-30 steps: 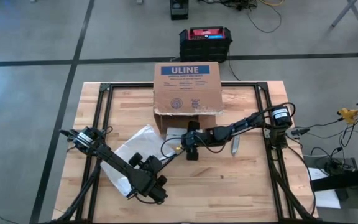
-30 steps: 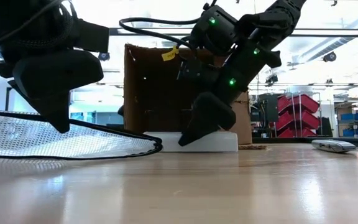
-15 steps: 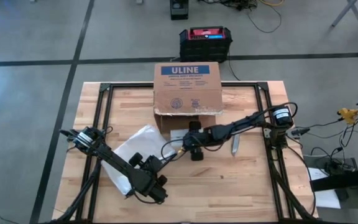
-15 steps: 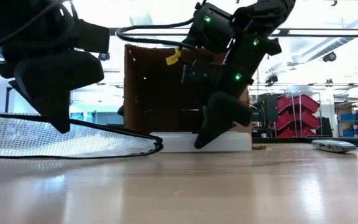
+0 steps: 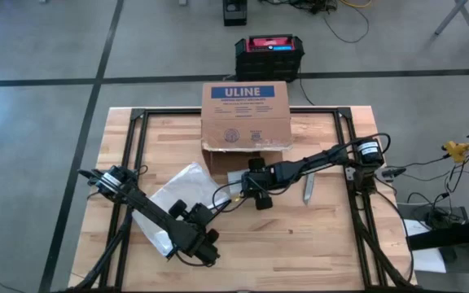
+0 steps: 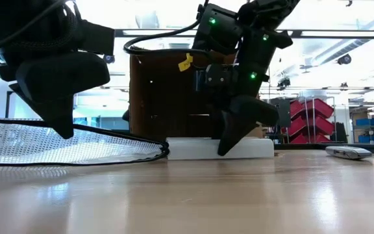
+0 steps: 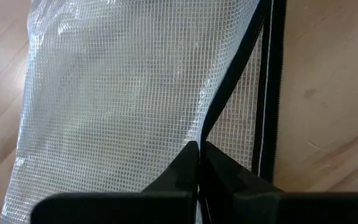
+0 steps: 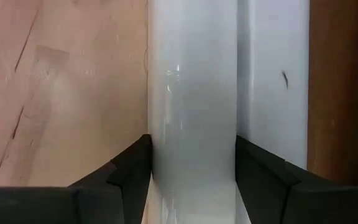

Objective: Unpack boxes
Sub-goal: Put the white medicine pill kit into the white zip bag

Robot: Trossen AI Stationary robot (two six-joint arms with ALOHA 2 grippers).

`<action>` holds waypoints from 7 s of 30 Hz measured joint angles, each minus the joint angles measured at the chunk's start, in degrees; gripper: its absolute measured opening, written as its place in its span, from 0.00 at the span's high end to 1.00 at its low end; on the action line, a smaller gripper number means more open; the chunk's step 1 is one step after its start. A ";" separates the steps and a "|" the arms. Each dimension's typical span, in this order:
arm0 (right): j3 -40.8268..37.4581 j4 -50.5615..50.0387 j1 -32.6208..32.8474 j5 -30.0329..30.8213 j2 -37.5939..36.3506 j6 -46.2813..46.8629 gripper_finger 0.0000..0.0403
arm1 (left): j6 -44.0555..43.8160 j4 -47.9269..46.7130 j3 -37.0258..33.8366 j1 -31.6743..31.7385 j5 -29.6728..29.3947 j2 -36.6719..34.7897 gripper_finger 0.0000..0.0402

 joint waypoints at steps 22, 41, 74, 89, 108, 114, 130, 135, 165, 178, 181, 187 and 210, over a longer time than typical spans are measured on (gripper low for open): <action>1.12 -4.25 1.12 1.62 -6.37 1.31 0.55 | -0.02 -0.55 0.00 0.00 0.00 -0.02 1.00; 1.27 -11.68 9.30 1.68 -11.26 10.32 0.57 | 6.62 -8.82 0.07 3.05 2.60 -2.18 1.00; 1.09 -5.27 16.46 -1.81 -10.86 13.29 0.59 | 41.93 21.47 6.25 11.14 -3.86 -2.29 1.00; -0.61 -5.15 18.62 -3.64 -9.38 11.70 0.60 | 53.54 26.42 4.76 11.23 -4.52 -2.03 1.00; 0.48 4.48 21.12 -4.39 -8.89 2.23 0.69 | 70.18 47.17 1.41 11.56 -0.73 -2.03 1.00; 0.44 9.56 21.42 -3.82 -8.90 -0.71 0.76 | 67.63 49.07 -0.72 11.58 0.15 -2.03 1.00; 1.48 0.22 30.23 -8.82 -12.10 14.83 0.99 | 63.06 47.41 -0.81 11.58 1.55 -1.90 1.00; 0.88 0.24 35.62 -10.54 -9.40 25.49 1.00 | 61.43 47.41 -0.81 11.58 1.55 -1.88 1.00; 7.98 2.86 33.16 16.87 1.72 29.75 1.00 | 53.84 45.42 -0.55 13.24 -0.09 2.16 1.00; 6.23 0.65 36.43 19.94 3.46 37.97 1.00 | 53.63 37.09 6.24 14.43 0.17 1.53 1.00; 6.23 3.05 35.85 19.91 5.50 37.60 1.00 | 53.38 34.71 6.88 14.60 0.05 1.38 1.00; 6.21 8.46 34.38 21.69 7.58 36.77 1.00 | 52.28 30.49 6.40 14.67 0.02 1.65 1.00; 5.83 4.55 24.80 5.96 -1.75 11.39 0.62 | 48.00 21.50 2.64 14.45 1.07 1.66 1.00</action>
